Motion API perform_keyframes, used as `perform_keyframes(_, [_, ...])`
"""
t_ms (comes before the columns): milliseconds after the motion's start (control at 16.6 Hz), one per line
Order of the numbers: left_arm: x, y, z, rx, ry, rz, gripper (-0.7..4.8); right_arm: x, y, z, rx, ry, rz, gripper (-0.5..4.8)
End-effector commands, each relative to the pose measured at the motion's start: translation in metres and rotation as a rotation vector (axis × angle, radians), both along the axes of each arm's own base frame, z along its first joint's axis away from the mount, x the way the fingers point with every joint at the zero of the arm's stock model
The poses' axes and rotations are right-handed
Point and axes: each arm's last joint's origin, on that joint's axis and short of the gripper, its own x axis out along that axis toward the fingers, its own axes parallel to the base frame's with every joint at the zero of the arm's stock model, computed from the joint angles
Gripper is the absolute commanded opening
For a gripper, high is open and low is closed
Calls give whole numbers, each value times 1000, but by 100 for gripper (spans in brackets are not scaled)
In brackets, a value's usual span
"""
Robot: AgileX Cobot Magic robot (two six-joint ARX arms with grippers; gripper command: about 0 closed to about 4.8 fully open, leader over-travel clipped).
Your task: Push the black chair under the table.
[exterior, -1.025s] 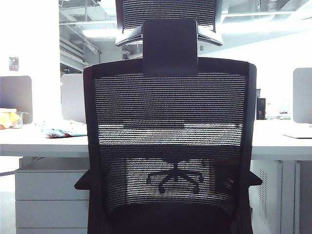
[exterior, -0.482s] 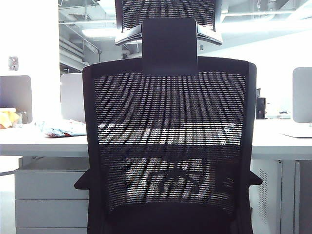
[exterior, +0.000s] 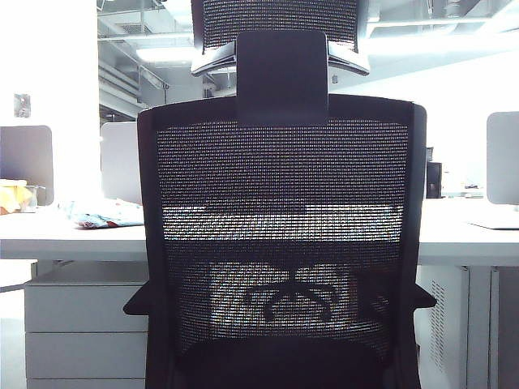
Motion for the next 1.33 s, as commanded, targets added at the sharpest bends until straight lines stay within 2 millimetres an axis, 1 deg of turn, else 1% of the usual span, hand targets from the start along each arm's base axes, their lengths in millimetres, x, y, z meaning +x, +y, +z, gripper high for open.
perform_keyframes(60, [-1,-1,2,-18,-2,-26,-5,-1,0,2,-2,-6,0,-4])
perform_keyframes(603, [-1,-1,2,-18,-1,-25,-5,0,0,-1,-5,24,0,-5])
perform_keyframes(663, [-1,0,2,-12,-4,-24,-5,0,0,-1,-5,24,0,-5])
perform_keyframes(724, [-1,0,2,34,-18,-11,-6,0,0,-1,-5,24,0,-5])
perform_keyframes(784, [0,2,3,107,-46,41,-5,0,0,-1,-5,24,0,-5])
perform_keyframes(844, [1,5,2,142,-46,105,-5,0,0,-1,-5,24,0,-4])
perform_keyframes(965, [6,11,-2,142,-63,242,-5,0,0,-1,-5,24,0,-5])
perform_keyframes(1025, [12,14,-9,150,-68,321,-5,0,0,-1,-5,24,0,-4])
perform_keyframes(1146, [23,19,-28,147,-49,378,-5,0,0,-1,-5,24,0,-5])
perform_keyframes(1266, [32,19,-47,143,-38,375,-5,0,0,-1,-5,24,0,-5])
perform_keyframes(1327, [36,18,-56,135,-39,346,-5,0,0,-1,-5,25,0,-5])
